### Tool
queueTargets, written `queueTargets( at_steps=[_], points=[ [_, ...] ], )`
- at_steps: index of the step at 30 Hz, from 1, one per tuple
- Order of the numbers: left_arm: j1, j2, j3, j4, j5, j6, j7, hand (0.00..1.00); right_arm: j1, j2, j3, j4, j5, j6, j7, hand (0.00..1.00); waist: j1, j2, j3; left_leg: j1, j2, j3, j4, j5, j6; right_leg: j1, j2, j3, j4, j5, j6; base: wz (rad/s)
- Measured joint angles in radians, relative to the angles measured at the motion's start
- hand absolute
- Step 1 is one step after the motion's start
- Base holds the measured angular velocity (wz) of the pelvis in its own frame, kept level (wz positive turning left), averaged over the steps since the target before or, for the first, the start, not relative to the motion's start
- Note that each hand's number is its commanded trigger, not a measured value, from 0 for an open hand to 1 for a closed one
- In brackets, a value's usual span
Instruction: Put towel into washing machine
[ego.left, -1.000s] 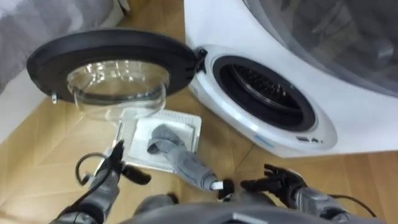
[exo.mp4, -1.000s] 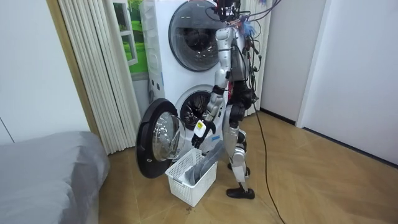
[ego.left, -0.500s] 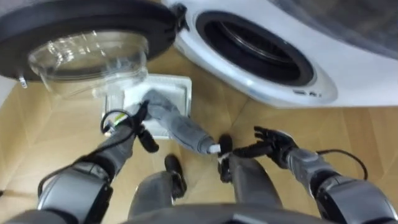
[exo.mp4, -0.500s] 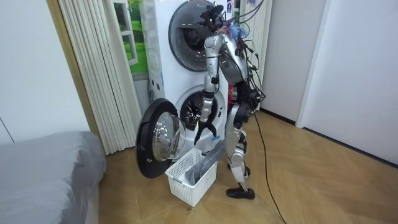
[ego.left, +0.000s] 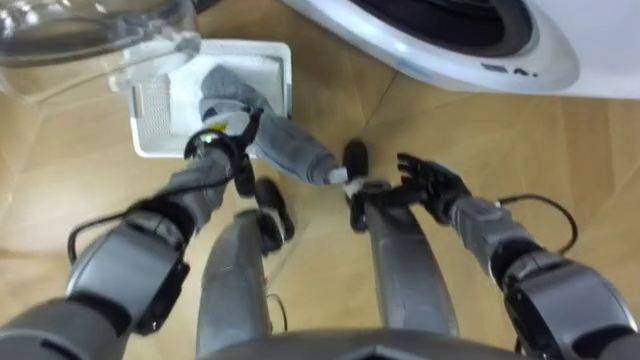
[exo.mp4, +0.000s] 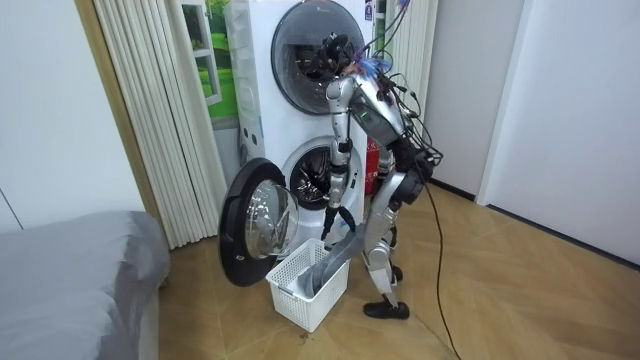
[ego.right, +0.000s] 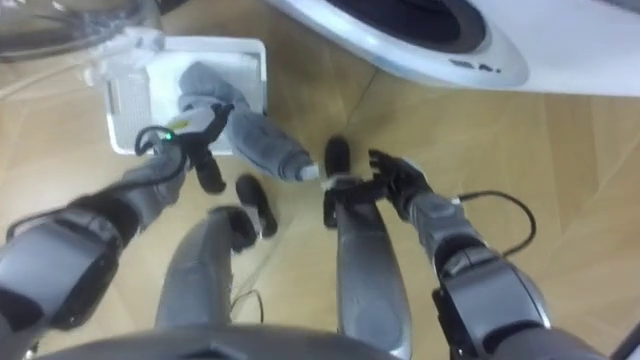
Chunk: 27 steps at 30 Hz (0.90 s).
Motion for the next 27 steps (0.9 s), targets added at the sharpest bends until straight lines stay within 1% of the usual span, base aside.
queueTargets(
  at_steps=[1,2,3,4,5,6,8,9,12,13,16,17,18,20,21,23,27],
  points=[
    [-0.011,0.002,-0.017,-0.001,0.001,-0.001,0.003,0.0,-0.003,-0.005,0.0,-0.013,0.001,0.0,0.0,0.0,-0.005,0.0,0.0001,-0.029,-0.001,0.001,0.013,-0.001,0.001,-0.032,-0.005,0.002,0.018,-0.001,-0.003,0.06],
    [-0.028,0.002,-0.03,-0.002,0.004,-0.001,0.007,0.0,-0.014,-0.007,0.001,-0.018,0.007,-0.003,0.001,0.0,-0.008,0.0,0.0003,-0.059,0.0,0.003,0.027,-0.008,0.012,-0.068,-0.007,0.004,0.037,-0.002,-0.009,0.0],
    [-0.028,0.004,-0.037,-0.002,0.004,-0.001,0.008,0.0,-0.024,-0.008,0.003,-0.017,0.016,-0.003,0.001,0.0,-0.008,0.0,0.0005,-0.076,0.0,0.003,0.038,-0.015,0.014,-0.086,-0.007,0.005,0.047,-0.004,-0.011,-0.08],
    [-0.042,0.007,-0.048,-0.002,0.004,-0.001,0.008,0.0,-0.039,-0.008,0.006,-0.017,0.036,-0.004,0.001,0.0,-0.009,0.0,0.0015,-0.111,0.002,0.003,0.064,-0.026,0.017,-0.122,-0.009,0.005,0.07,-0.005,-0.012,-0.04],
    [-0.058,0.008,-0.057,-0.002,0.005,-0.003,0.009,0.0,-0.047,-0.008,0.005,-0.018,0.05,-0.006,0.001,0.0,-0.013,0.0,0.0024,-0.139,0.004,0.003,0.085,-0.029,0.021,-0.15,-0.008,0.004,0.088,-0.006,-0.014,0.0],
    [-0.065,0.008,-0.059,-0.001,0.007,-0.005,0.01,0.0,-0.048,-0.008,0.006,-0.018,0.06,-0.008,0.001,0.0,-0.013,0.0,0.0024,-0.152,0.006,0.003,0.094,-0.03,0.022,-0.161,-0.008,0.004,0.094,-0.005,-0.014,0.04],
    [-0.068,0.014,-0.067,0.001,0.033,-0.009,0.033,0.0,-0.049,-0.01,0.007,-0.019,0.104,-0.01,0.004,0.0,-0.013,0.0,0.0028,-0.187,0.02,0.0,0.132,-0.042,0.026,-0.189,-0.006,0.002,0.115,-0.006,-0.018,-0.04],
    [-0.067,0.016,-0.069,0.001,0.039,-0.009,0.04,0.0,-0.049,-0.011,0.009,-0.019,0.115,-0.011,0.004,0.0,-0.015,0.0,0.0028,-0.194,0.02,-0.001,0.14,-0.043,0.026,-0.197,-0.007,0.002,0.122,-0.006,-0.019,-0.06],
    [-0.076,0.034,-0.091,-0.003,0.071,-0.012,0.084,0.0,-0.071,-0.014,0.024,-0.017,0.155,-0.017,0.01,0.0,-0.019,0.0,0.0032,-0.244,0.032,-0.001,0.176,-0.047,0.029,-0.245,-0.007,0.002,0.149,0.0,-0.023,-0.02],
    [-0.078,0.04,-0.098,-0.003,0.073,-0.014,0.097,0.0,-0.075,-0.013,0.027,-0.018,0.169,-0.024,0.012,0.0,-0.019,0.0,0.0032,-0.266,0.037,-0.002,0.2,-0.054,0.032,-0.264,-0.006,0.002,0.164,0.0,-0.024,-0.08],
    [-0.092,0.049,-0.124,-0.002,0.082,-0.015,0.119,0.0,-0.09,-0.014,0.035,-0.018,0.21,-0.032,0.016,0.0,-0.025,-0.001,0.0038,-0.311,0.041,-0.008,0.243,-0.068,0.034,-0.307,-0.006,0.001,0.205,-0.005,-0.028,-0.02],
    [-0.099,0.054,-0.132,-0.002,0.085,-0.016,0.126,0.0,-0.095,-0.014,0.041,-0.018,0.223,-0.033,0.023,0.0,-0.033,-0.001,0.0039,-0.327,0.042,-0.012,0.261,-0.074,0.036,-0.321,-0.006,0.002,0.222,-0.01,-0.029,0.0],
    [-0.102,0.057,-0.135,-0.002,0.085,-0.016,0.131,0.0,-0.098,-0.014,0.045,-0.018,0.231,-0.034,0.027,0.0,-0.04,-0.001,0.0039,-0.334,0.042,-0.013,0.269,-0.077,0.037,-0.327,-0.006,0.002,0.228,-0.014,-0.028,0.0],
    [-0.112,0.058,-0.15,0.0,0.085,-0.016,0.149,0.0,-0.103,-0.014,0.051,-0.018,0.246,-0.035,0.038,0.0,-0.045,-0.002,0.0044,-0.352,0.054,-0.016,0.299,-0.092,0.04,-0.341,-0.005,0.001,0.245,-0.02,-0.026,-0.07],
    [-0.114,0.058,-0.155,0.0,0.085,-0.016,0.154,0.0,-0.103,-0.014,0.056,-0.018,0.252,-0.039,0.042,0.0,-0.046,-0.002,0.0046,-0.355,0.054,-0.017,0.304,-0.095,0.041,-0.342,-0.005,0.001,0.25,-0.022,-0.025,-0.05],
    [-0.118,0.057,-0.156,0.0,0.085,-0.017,0.159,0.0,-0.104,-0.013,0.065,-0.017,0.274,-0.044,0.059,0.0,-0.063,-0.003,0.0052,-0.363,0.054,-0.017,0.322,-0.105,0.045,-0.354,-0.006,0.001,0.271,-0.036,-0.021,0.05],
    [-0.13,0.058,-0.171,0.0,0.084,-0.018,0.16,0.0,-0.105,-0.012,0.066,-0.017,0.304,-0.052,0.071,0.0,-0.068,-0.004,0.0057,-0.385,0.057,-0.02,0.342,-0.118,0.049,-0.371,-0.006,0.001,0.283,-0.043,-0.018,-0.02]
  ],
)
